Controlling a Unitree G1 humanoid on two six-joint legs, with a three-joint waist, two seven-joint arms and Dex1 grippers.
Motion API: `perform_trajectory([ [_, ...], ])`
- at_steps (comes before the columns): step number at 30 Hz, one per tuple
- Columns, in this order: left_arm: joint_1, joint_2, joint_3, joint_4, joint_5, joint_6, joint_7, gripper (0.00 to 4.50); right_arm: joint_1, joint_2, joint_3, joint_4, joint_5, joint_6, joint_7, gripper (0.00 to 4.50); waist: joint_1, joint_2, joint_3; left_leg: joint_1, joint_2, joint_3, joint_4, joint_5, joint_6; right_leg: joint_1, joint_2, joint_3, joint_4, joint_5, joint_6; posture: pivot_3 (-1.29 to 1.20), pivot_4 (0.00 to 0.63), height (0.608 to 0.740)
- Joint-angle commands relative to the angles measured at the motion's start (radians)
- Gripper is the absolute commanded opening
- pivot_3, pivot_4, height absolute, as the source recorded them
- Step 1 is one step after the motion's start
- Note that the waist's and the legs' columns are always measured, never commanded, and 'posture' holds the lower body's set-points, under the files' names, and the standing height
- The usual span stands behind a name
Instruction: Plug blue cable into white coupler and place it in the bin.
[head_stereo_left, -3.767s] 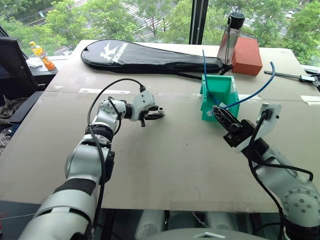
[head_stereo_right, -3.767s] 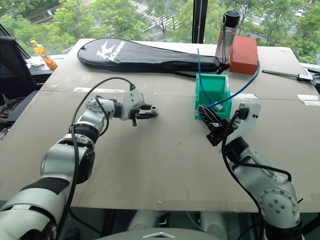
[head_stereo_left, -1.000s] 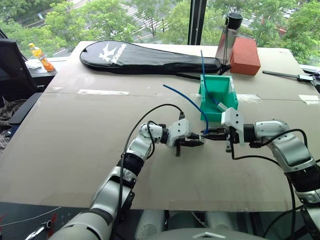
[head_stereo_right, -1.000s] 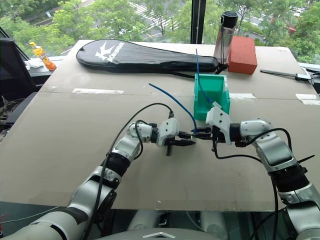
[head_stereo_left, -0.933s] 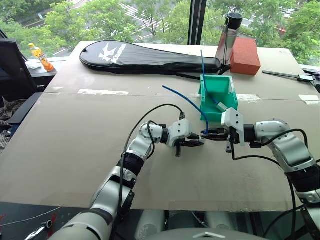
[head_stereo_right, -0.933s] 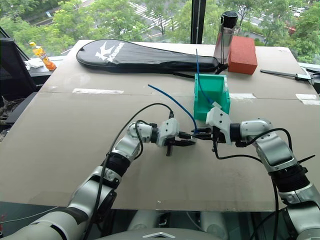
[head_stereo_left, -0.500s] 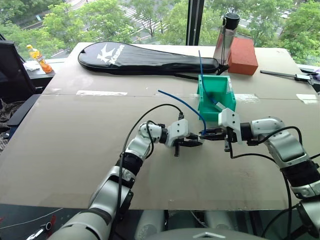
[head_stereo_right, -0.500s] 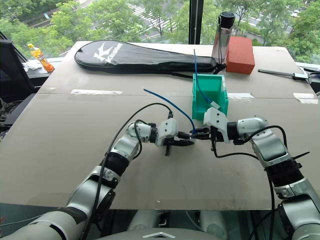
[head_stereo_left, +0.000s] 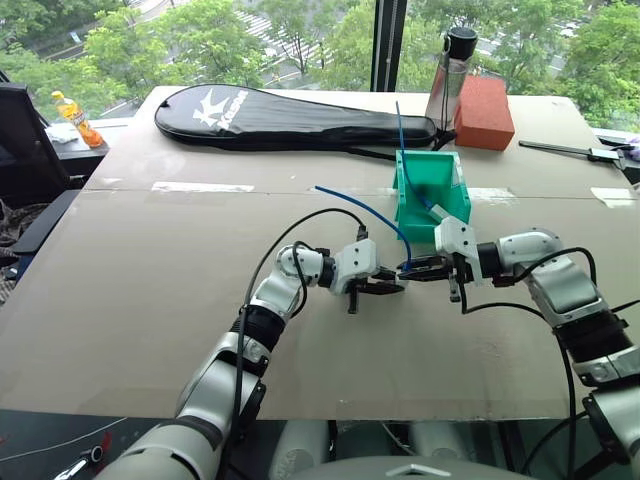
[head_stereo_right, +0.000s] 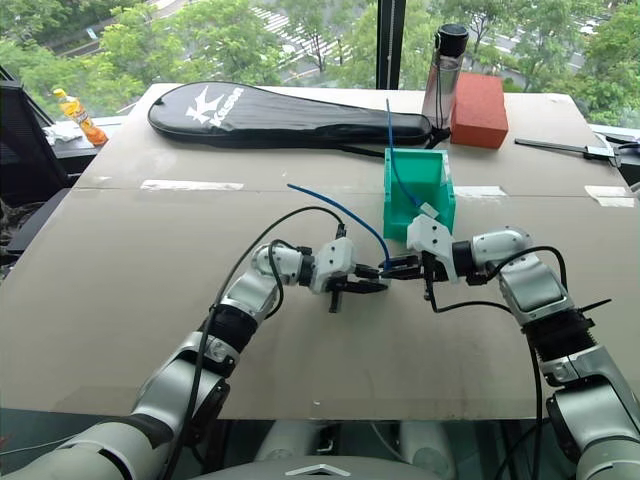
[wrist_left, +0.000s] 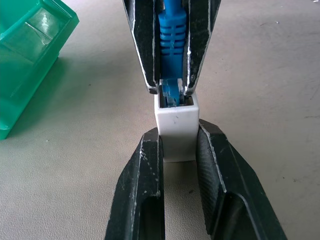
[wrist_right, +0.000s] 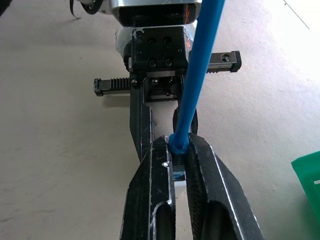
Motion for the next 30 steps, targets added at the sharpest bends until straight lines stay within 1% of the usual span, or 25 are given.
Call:
perform_trajectory([
  [1, -0.002, -0.006, 0.017, -0.033, -0.025, -0.011, 0.007, 0.30, 0.080, 0.020, 0.086, 0.073, -0.129, 0.004, -0.073, 0.00, -0.001, -0.002, -0.004, 0.000, 0.000, 0.000, 0.000, 0.000, 0.000, 0.000, 0.000, 0.000, 0.000, 0.000, 0.000, 0.00, 0.150, 0.740],
  [3, 0.000, -0.007, 0.019, -0.042, -0.030, -0.005, 0.011, 0.30, 0.078, 0.045, 0.018, 0.042, -0.058, -0.012, -0.079, 0.00, -0.007, -0.004, -0.007, 0.001, 0.001, 0.000, 0.000, 0.000, 0.000, 0.001, 0.000, 0.000, 0.000, 0.000, 0.000, 0.00, 0.150, 0.740],
  [4, 0.000, -0.005, 0.022, -0.054, -0.036, 0.001, 0.010, 0.30, 0.079, 0.044, -0.016, -0.004, -0.024, 0.015, -0.087, 0.00, -0.007, -0.004, -0.007, 0.002, 0.001, 0.000, 0.000, 0.000, 0.000, 0.001, 0.001, 0.000, 0.000, 0.000, 0.000, 0.00, 0.150, 0.740],
  [5, 0.000, -0.004, 0.027, -0.064, -0.042, 0.010, 0.011, 0.30, 0.084, 0.042, -0.044, -0.045, -0.004, 0.042, -0.100, 0.70, -0.006, -0.004, -0.007, 0.002, 0.001, 0.000, 0.000, 0.000, 0.000, 0.001, 0.001, 0.000, 0.000, 0.001, -0.001, 0.00, 0.150, 0.740],
  [6, 0.000, -0.002, 0.032, -0.078, -0.050, 0.022, 0.011, 0.30, 0.094, 0.036, -0.070, -0.091, 0.009, 0.066, -0.120, 1.07, -0.006, -0.003, -0.006, 0.001, 0.001, 0.000, 0.000, 0.000, 0.000, 0.001, 0.001, 0.000, 0.000, 0.001, -0.002, 0.00, 0.150, 0.740],
  [8, 0.003, 0.004, 0.041, -0.115, -0.066, 0.058, 0.011, 0.30, 0.133, 0.024, -0.137, -0.198, 0.035, 0.091, -0.177, 2.04, -0.003, -0.002, -0.005, -0.001, 0.001, 0.000, 0.000, 0.000, 0.000, -0.001, 0.000, 0.000, 0.000, 0.002, -0.002, 0.00, 0.150, 0.740],
  [9, 0.004, 0.006, 0.045, -0.132, -0.072, 0.074, 0.011, 0.30, 0.152, 0.021, -0.165, -0.242, 0.046, 0.099, -0.202, 2.21, -0.001, -0.002, -0.005, -0.002, 0.001, 0.000, 0.000, 0.000, 0.000, -0.002, -0.001, -0.001, 0.000, 0.002, -0.002, 0.00, 0.150, 0.740],
  [11, 0.009, 0.015, 0.058, -0.194, -0.101, 0.149, 0.014, 0.30, 0.213, 0.030, -0.255, -0.375, 0.083, 0.125, -0.286, 3.17, 0.005, -0.001, -0.005, -0.004, 0.001, 0.000, 0.000, 0.000, 0.000, -0.003, -0.002, 0.000, 0.000, 0.001, -0.002, 0.00, 0.150, 0.740],
  [13, 0.013, 0.025, 0.068, -0.264, -0.129, 0.227, 0.021, 0.30, 0.283, 0.039, -0.348, -0.524, 0.148, 0.182, -0.362, 3.43, 0.013, -0.001, -0.004, -0.005, 0.001, 0.000, 0.000, 0.000, 0.000, -0.003, -0.003, -0.001, 0.000, 0.001, -0.002, 0.00, 0.150, 0.740],
  [16, 0.005, 0.033, 0.090, -0.364, -0.177, 0.388, 0.054, 0.30, 0.392, 0.052, -0.452, -0.713, 0.208, 0.255, -0.469, 3.43, 0.020, -0.001, -0.004, -0.006, 0.000, -0.002, 0.000, 0.000, -0.001, -0.003, -0.003, -0.001, -0.001, 0.001, -0.002, 0.00, 0.150, 0.740],
  [19, -0.072, 0.005, 0.146, -0.444, -0.240, 0.644, 0.175, 0.30, 0.598, 0.088, -0.569, -0.915, 0.219, 0.312, -0.593, 3.43, 0.031, -0.001, -0.004, -0.007, 0.000, -0.004, 0.000, 0.000, -0.001, -0.002, -0.003, -0.002, -0.002, 0.001, -0.001, 0.00, 0.150, 0.740],
  [21, -0.152, -0.032, 0.183, -0.448, -0.273, 0.796, 0.267, 0.30, 0.721, 0.105, -0.614, -0.993, 0.197, 0.319, -0.640, 3.43, 0.042, -0.002, -0.004, -0.008, -0.001, -0.005, 0.001, 0.000, 0.000, -0.002, -0.003, -0.003, -0.002, 0.000, 0.000, 0.00, 0.150, 0.740],
  [23, -0.214, -0.058, 0.207, -0.431, -0.288, 0.900, 0.337, 0.30, 0.785, 0.121, -0.637, -1.029, 0.200, 0.320, -0.676, 3.43, 0.040, -0.002, -0.003, -0.008, -0.001, -0.004, 0.002, 0.000, 0.000, -0.002, -0.002, -0.004, -0.002, 0.000, 0.001, 0.00, 0.150, 0.740],
  [24, -0.272, -0.074, 0.216, -0.394, -0.295, 0.982, 0.372, 0.30, 0.825, 0.141, -0.652, -1.048, 0.207, 0.318, -0.698, 3.43, 0.035, -0.002, -0.004, -0.006, -0.002, -0.001, 0.003, 0.000, 0.000, -0.002, -0.002, -0.002, -0.002, -0.002, 0.006, 0.00, 0.150, 0.740],
  [26, -0.408, -0.108, 0.238, -0.263, -0.306, 1.099, 0.420, 0.30, 0.897, 0.172, -0.666, -1.080, 0.185, 0.306, -0.739, 3.43, 0.039, -0.004, -0.003, -0.004, -0.002, -0.001, 0.003, 0.000, 0.000, 0.000, -0.002, -0.001, -0.001, -0.001, 0.007, 0.00, 0.150, 0.740],
  [28, -0.537, -0.146, 0.248, -0.069, -0.285, 1.129, 0.465, 0.30, 0.948, 0.205, -0.676, -1.112, 0.170, 0.294, -0.778, 3.43, 0.041, -0.004, -0.002, -0.005, -0.002, -0.003, 0.004, 0.000, 0.000, 0.000, 0.001, -0.001, -0.002, -0.001, 0.008, 0.00, 0.150, 0.740],
  [30, -0.605, -0.164, 0.255, 0.060, -0.269, 1.112, 0.493, 0.30, 0.964, 0.219, -0.671, -1.125, 0.160, 0.288, -0.799, 3.43, 0.027, -0.004, -0.002, -0.004, -0.002, -0.002, 0.003, 0.000, 0.000, 0.000, 0.002, 0.002, -0.002, -0.001, 0.008, 0.00, 0.150, 0.740],
])
